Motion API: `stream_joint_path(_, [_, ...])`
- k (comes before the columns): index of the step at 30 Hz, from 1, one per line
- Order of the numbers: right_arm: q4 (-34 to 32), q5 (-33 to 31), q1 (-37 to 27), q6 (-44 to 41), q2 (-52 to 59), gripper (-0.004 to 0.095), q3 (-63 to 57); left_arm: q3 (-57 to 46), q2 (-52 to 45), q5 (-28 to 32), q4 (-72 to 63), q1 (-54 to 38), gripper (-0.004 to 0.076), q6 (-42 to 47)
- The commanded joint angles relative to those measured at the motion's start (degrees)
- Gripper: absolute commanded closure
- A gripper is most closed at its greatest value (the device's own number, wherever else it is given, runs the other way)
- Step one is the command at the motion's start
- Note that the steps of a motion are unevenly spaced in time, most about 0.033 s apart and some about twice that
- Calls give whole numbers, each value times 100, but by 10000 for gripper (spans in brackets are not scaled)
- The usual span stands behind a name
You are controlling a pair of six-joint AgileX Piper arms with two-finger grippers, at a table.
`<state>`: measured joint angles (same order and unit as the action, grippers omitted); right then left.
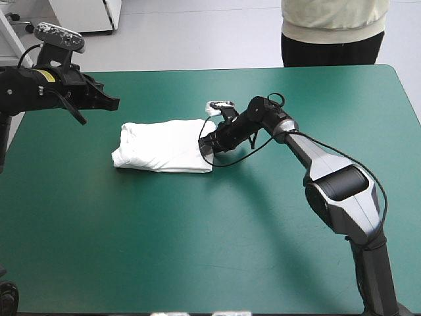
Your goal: Fold the cloth
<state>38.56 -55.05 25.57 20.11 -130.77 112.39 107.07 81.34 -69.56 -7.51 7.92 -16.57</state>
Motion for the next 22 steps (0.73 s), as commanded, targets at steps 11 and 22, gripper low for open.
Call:
stream_joint_path(11, [-905, -590, -320, 175, 988, 904, 96, 138, -159, 431, -115, -1, 733, 44])
stream_joint_path(22, [-1988, -1239, -2455, 4, 1842, 904, -701, 138, -159, 399, -305, -1, 733, 54])
